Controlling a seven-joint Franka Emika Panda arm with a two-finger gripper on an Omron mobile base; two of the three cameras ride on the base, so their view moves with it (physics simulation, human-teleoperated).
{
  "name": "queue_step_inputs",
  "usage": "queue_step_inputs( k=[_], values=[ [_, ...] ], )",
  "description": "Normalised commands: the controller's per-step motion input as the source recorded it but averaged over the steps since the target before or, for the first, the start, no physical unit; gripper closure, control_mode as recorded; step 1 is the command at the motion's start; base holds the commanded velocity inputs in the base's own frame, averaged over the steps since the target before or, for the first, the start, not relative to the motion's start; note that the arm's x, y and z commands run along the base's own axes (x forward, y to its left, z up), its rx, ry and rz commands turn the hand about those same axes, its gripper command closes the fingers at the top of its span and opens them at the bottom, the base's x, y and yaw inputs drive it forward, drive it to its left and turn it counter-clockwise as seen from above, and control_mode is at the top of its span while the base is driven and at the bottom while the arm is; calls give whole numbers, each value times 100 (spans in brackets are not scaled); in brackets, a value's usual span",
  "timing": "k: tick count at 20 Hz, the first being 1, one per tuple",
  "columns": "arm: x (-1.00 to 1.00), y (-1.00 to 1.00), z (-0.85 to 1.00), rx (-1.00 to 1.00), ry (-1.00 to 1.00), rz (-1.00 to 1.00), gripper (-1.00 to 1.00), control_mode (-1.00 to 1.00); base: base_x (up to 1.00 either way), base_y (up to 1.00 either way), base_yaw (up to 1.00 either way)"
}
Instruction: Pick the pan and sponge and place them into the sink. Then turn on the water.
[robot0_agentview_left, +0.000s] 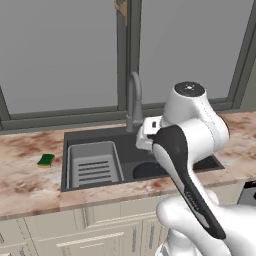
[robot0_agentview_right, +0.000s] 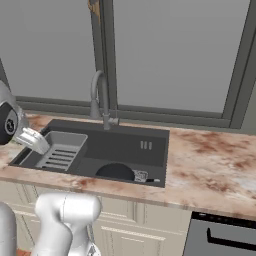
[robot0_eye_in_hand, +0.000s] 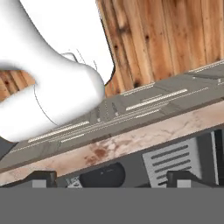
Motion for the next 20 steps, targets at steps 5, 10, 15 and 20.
queue_step_inputs(
  k=[5,10,15,20],
  values=[
    [73,100,0,-2,0,38,-100,-100,0,0,0],
    [100,97,-28,0,0,37,-100,-100,0,0,0],
    [97,95,-62,0,1,23,-100,-100,0,0,0],
    [59,89,-34,-1,2,-3,-100,-100,0,0,0]
  ],
)
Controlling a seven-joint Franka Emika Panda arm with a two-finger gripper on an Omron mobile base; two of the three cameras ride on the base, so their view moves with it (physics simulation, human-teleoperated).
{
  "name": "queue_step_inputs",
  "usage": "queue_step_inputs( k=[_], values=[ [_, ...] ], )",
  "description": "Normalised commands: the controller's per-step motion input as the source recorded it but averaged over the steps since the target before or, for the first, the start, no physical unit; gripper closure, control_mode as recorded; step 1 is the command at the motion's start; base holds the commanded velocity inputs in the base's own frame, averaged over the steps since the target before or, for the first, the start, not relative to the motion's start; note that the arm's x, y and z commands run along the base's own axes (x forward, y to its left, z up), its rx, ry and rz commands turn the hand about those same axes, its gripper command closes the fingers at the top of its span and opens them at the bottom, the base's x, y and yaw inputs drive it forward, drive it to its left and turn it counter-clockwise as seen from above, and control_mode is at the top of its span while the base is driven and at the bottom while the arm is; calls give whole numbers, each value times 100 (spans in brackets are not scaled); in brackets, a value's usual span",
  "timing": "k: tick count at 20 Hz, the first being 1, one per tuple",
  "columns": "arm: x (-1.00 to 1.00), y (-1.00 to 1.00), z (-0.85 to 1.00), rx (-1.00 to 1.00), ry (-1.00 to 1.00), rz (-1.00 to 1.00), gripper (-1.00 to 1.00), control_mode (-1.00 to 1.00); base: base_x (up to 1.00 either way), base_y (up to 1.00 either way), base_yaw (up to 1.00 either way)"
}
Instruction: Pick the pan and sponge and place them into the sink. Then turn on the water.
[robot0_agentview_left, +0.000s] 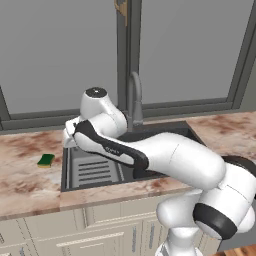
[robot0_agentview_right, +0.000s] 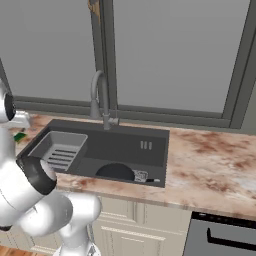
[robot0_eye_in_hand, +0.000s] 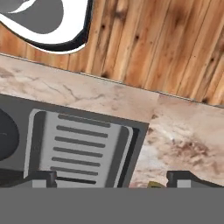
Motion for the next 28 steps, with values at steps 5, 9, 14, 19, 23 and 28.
queue_step_inputs(
  k=[5,9,14,19,23,28],
  values=[
    [34,66,-2,-6,16,-21,-100,-100,0,0,0],
    [47,52,-10,-7,21,-20,-100,-100,0,0,0],
    [36,37,-24,-4,20,-13,-100,-100,0,0,0],
    [24,16,-43,0,8,-3,-100,-100,0,0,0],
    [18,3,-58,0,1,0,-100,-100,0,0,0],
    [8,6,-38,1,0,0,-100,-100,0,0,0]
  ],
)
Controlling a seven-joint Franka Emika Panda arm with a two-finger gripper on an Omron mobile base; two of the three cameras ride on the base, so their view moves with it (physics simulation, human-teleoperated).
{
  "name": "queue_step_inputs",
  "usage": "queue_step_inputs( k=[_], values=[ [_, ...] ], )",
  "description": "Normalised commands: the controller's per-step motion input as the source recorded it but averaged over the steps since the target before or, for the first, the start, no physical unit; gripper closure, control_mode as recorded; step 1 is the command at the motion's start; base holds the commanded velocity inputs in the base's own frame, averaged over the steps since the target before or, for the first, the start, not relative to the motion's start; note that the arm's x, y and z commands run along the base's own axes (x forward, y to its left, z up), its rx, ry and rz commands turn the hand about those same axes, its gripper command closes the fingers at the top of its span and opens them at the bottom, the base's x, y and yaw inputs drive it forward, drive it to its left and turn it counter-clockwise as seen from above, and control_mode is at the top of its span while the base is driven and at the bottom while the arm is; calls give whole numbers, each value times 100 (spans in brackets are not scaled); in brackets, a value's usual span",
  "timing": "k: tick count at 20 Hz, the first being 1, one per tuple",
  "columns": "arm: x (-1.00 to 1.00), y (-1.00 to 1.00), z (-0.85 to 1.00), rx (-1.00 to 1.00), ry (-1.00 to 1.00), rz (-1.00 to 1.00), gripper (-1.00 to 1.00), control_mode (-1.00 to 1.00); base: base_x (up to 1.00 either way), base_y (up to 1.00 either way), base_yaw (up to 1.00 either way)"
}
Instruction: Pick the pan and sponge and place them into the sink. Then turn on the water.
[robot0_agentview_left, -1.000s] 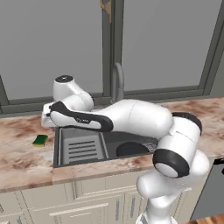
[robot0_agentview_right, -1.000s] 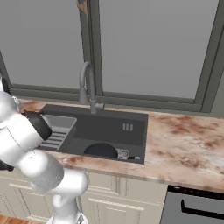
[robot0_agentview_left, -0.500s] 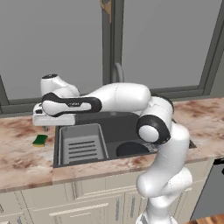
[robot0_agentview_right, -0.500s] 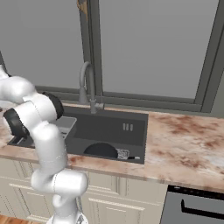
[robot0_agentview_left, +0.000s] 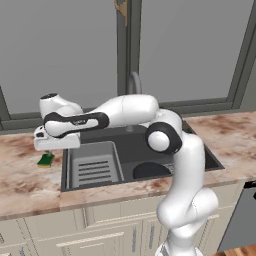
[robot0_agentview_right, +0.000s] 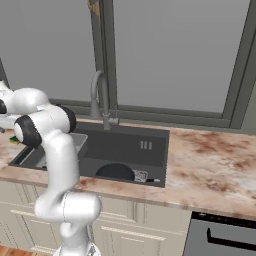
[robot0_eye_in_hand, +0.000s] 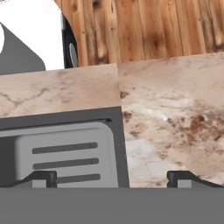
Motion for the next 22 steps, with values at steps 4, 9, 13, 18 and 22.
queue_step_inputs(
  k=[4,9,13,18,22],
  values=[
    [9,12,-31,5,0,0,-100,-100,0,0,0],
    [12,13,-35,3,0,0,-100,-100,0,0,0],
    [18,19,-28,3,0,0,-100,-100,0,0,0],
    [24,27,-7,0,-1,0,-100,-100,0,0,0],
    [31,26,-14,0,-1,0,-100,-100,0,0,0]
  ],
)
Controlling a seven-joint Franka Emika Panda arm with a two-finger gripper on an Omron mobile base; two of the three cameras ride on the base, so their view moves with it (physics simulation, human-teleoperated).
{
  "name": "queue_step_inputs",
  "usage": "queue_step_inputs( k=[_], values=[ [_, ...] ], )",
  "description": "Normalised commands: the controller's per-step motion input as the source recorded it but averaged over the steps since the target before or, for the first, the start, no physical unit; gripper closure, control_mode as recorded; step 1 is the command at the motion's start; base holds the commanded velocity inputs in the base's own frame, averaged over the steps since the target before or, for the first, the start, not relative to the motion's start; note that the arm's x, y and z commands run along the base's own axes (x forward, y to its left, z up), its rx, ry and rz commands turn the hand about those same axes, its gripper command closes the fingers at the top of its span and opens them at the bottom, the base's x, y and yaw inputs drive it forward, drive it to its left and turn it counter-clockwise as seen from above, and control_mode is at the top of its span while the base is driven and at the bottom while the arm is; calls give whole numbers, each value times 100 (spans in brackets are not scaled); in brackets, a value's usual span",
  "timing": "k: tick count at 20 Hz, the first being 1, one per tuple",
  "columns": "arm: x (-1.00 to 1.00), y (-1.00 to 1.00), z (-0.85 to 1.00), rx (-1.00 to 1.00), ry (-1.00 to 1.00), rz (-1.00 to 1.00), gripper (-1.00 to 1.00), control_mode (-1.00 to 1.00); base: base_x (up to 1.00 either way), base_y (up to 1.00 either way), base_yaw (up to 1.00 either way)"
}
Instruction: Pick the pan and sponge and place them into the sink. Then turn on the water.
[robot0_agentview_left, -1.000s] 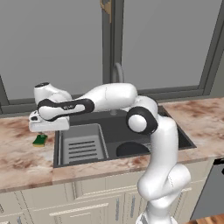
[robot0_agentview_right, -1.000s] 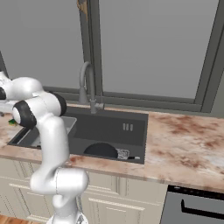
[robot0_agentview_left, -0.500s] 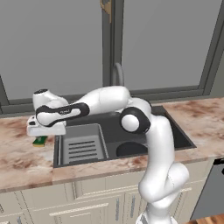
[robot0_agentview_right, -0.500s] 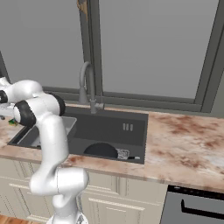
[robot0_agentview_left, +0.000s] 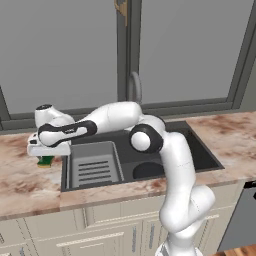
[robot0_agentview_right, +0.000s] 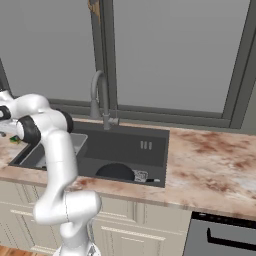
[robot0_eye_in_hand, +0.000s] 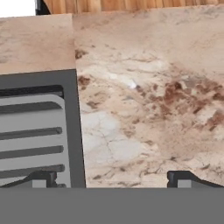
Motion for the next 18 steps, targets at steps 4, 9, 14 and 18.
queue_step_inputs(
  k=[4,9,14,18],
  values=[
    [38,18,-18,2,0,0,-100,-100,0,0,0],
    [44,19,-20,0,0,0,-100,-100,0,0,0],
    [36,27,-25,0,0,0,-100,-100,0,0,0],
    [18,34,-24,0,0,0,-100,-100,0,0,0]
  ],
)
